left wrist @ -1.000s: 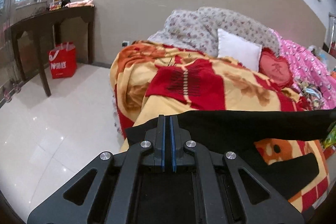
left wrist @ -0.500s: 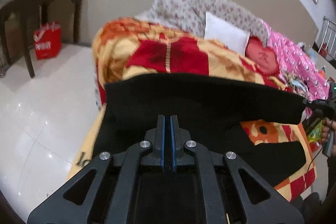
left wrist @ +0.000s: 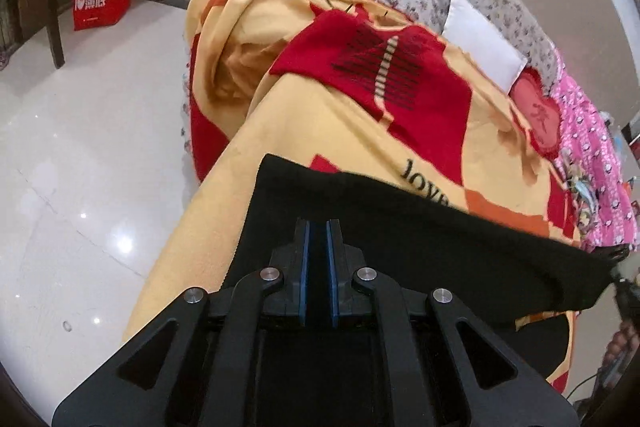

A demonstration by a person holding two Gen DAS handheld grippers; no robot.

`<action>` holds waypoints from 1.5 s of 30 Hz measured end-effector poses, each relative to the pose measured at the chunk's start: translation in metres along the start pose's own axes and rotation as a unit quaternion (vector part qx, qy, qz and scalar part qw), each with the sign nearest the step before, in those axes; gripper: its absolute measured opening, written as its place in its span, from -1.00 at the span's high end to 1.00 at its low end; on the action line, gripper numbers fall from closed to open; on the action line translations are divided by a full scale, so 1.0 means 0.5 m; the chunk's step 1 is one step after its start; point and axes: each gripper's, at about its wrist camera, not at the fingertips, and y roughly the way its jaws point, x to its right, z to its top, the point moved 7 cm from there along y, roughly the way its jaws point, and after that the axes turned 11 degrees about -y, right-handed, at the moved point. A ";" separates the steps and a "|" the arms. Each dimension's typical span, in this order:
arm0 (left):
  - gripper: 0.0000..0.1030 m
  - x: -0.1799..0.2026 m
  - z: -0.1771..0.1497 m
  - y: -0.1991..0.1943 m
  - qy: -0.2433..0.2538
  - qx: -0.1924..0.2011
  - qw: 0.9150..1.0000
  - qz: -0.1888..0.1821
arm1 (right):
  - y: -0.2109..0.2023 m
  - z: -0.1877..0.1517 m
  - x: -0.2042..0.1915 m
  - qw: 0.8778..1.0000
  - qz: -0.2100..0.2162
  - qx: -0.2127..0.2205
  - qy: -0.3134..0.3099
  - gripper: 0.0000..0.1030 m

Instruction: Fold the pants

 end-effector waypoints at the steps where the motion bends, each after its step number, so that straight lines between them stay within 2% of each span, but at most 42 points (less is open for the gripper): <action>1: 0.90 0.001 0.003 -0.003 -0.001 0.009 1.000 -0.001 | 0.019 -0.002 0.007 1.000 -0.007 -0.005 -0.008 0.93; 4: 0.90 0.006 0.012 0.001 -0.009 0.012 1.000 0.004 | 0.075 0.003 0.027 0.998 -0.049 -0.012 -0.042 0.93; 7: 0.90 0.022 0.011 -0.015 -0.006 0.026 1.000 -0.007 | 0.133 -0.001 0.063 0.995 -0.084 -0.027 -0.042 0.93; 9: 0.90 0.032 0.004 -0.028 0.003 0.031 0.999 -0.013 | 0.140 -0.006 0.072 0.992 -0.111 -0.037 -0.052 0.93; 13: 0.89 0.041 -0.028 -0.060 0.022 0.032 0.999 -0.024 | 0.099 -0.020 0.054 0.982 -0.155 -0.027 -0.104 0.91; 17: 0.56 0.054 -0.059 -0.078 0.036 0.036 0.998 -0.033 | 0.057 -0.023 0.069 0.971 -0.199 -0.005 -0.129 0.89; 19: 0.54 0.063 -0.066 -0.078 0.048 0.043 0.998 -0.025 | 0.047 -0.027 0.085 0.976 -0.189 -0.011 -0.106 0.88; 21: 0.54 0.067 -0.075 -0.071 0.048 0.034 0.998 -0.026 | 0.048 -0.049 0.064 0.984 -0.142 -0.033 -0.098 0.88; 24: 0.54 0.076 -0.085 -0.057 0.057 0.026 0.998 -0.027 | 0.073 -0.097 0.014 0.983 -0.102 -0.080 -0.131 0.88; 26: 0.54 0.072 -0.088 -0.040 0.055 0.017 0.998 -0.019 | 0.105 -0.118 0.007 0.979 -0.099 -0.107 -0.140 0.88; 29: 0.54 0.064 -0.092 -0.017 0.038 0.005 0.999 -0.015 | 0.173 -0.144 0.045 0.978 -0.106 -0.148 -0.105 0.89; 31: 0.54 0.059 -0.096 -0.010 0.032 0.000 0.999 -0.014 | 0.196 -0.121 0.069 0.984 -0.103 -0.122 -0.083 0.89; 33: 0.49 0.057 -0.099 -0.004 0.031 -0.008 0.999 -0.013 | 0.212 -0.101 0.087 0.986 -0.099 -0.120 -0.054 0.89; 37: 0.46 0.055 -0.104 0.009 0.026 -0.014 1.000 -0.004 | 0.219 -0.091 0.088 0.985 -0.110 -0.118 -0.061 0.86; 40: 0.15 0.069 -0.110 0.010 0.038 -0.011 0.999 -0.013 | 0.213 -0.102 0.073 0.983 -0.111 -0.114 -0.088 0.76; 42: -0.30 0.087 -0.117 0.014 0.061 -0.013 0.998 -0.016 | 0.206 -0.106 0.064 0.982 -0.105 -0.126 -0.094 0.71; 44: -0.51 0.109 -0.129 0.021 0.098 -0.014 0.995 -0.002 | 0.188 -0.113 0.055 0.982 -0.106 -0.135 -0.075 0.71; 45: -0.54 0.114 -0.133 0.024 0.108 -0.010 0.994 0.006 | 0.173 -0.116 0.037 0.984 -0.104 -0.125 -0.075 0.71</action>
